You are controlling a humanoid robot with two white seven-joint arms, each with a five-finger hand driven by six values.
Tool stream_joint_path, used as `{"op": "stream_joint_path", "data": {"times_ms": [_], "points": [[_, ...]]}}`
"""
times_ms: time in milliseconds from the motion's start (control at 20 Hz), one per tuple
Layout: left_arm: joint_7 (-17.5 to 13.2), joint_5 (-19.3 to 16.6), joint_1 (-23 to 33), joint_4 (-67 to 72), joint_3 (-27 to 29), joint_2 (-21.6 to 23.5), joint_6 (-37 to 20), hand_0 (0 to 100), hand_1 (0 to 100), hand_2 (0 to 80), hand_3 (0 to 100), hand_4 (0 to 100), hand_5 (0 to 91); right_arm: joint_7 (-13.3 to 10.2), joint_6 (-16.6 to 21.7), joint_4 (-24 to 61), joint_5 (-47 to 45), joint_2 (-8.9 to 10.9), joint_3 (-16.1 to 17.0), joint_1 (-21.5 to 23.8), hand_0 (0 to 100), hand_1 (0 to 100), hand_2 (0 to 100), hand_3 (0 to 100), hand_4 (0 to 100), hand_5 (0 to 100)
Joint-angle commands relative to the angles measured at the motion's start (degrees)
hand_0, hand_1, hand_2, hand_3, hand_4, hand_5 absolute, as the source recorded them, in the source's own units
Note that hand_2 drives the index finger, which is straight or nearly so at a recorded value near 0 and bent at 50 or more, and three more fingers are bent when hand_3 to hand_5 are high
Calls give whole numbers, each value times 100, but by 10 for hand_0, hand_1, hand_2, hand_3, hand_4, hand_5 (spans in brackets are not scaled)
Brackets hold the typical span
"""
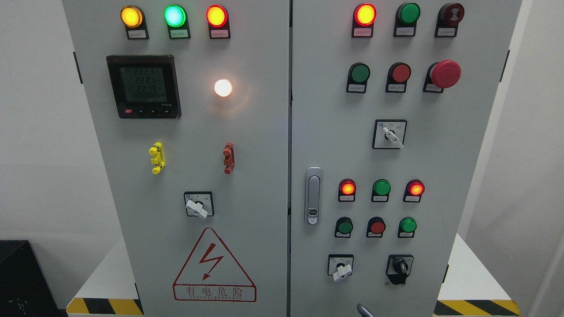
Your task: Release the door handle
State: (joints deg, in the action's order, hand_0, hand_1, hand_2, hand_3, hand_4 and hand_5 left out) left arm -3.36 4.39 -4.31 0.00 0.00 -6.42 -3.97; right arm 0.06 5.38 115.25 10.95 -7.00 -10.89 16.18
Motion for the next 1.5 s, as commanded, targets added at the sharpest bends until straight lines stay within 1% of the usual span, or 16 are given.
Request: {"op": "stream_joint_path", "data": {"times_ms": [0,450,600,650,700,750,800,850,900,950,1000,1050,1150,1200,1250,1450], "points": [[2,0,0,-114,-123,0,2,0,0,23,91,12,0,20,-10,-46,-163,14,16,35,309,185,0,0,0,0],[2,0,0,-114,-123,0,2,0,0,23,88,12,0,11,-10,7,-163,14,16,-36,300,182,0,0,0,0],[2,0,0,-114,-123,0,2,0,0,22,90,12,0,20,7,16,-128,6,16,-150,298,183,0,0,0,0],[2,0,0,-114,-123,0,2,0,0,22,90,12,0,29,16,33,-110,5,16,-220,295,184,0,72,47,0],[2,0,0,-114,-123,0,2,0,0,22,90,12,0,29,7,94,-84,5,8,-290,295,184,0,98,70,0],[2,0,0,-114,-123,0,2,0,0,22,90,12,0,29,-2,129,-66,5,-1,-343,288,190,0,155,153,0],[2,0,0,-114,-123,0,2,0,0,22,90,12,0,20,-2,130,-57,5,-1,-404,286,192,0,164,166,0],[2,0,0,-114,-123,0,2,0,0,22,90,12,0,20,7,130,-49,5,-1,-483,282,195,0,219,248,89],[2,0,0,-114,-123,0,2,0,0,22,90,12,0,11,16,130,-40,5,-1,-580,278,202,0,347,337,172],[2,0,0,-114,-123,0,2,0,0,22,90,12,0,-6,42,147,30,5,-1,-668,279,202,0,400,371,209],[2,0,0,-114,-123,0,2,0,0,22,90,12,0,-15,51,217,231,5,7,-756,280,223,0,575,505,377],[2,0,0,-114,-123,0,2,0,0,22,90,12,0,-32,42,279,598,5,8,-852,294,239,0,636,605,520],[2,0,0,-114,-123,0,2,0,0,22,90,12,0,-164,60,279,1354,-21,8,-1072,331,252,0,685,675,596],[2,0,0,-114,-123,0,2,0,0,23,90,12,0,-234,42,262,1688,-21,-1,-1212,355,246,23,753,720,640],[2,0,0,-114,-123,0,2,0,0,23,90,12,0,-270,42,236,1927,-21,-19,-1318,360,247,28,768,730,658],[2,0,0,-114,-123,0,2,0,0,23,91,12,0,-507,25,130,3209,-38,-45,-1600,387,287,50,925,879,849]]}}
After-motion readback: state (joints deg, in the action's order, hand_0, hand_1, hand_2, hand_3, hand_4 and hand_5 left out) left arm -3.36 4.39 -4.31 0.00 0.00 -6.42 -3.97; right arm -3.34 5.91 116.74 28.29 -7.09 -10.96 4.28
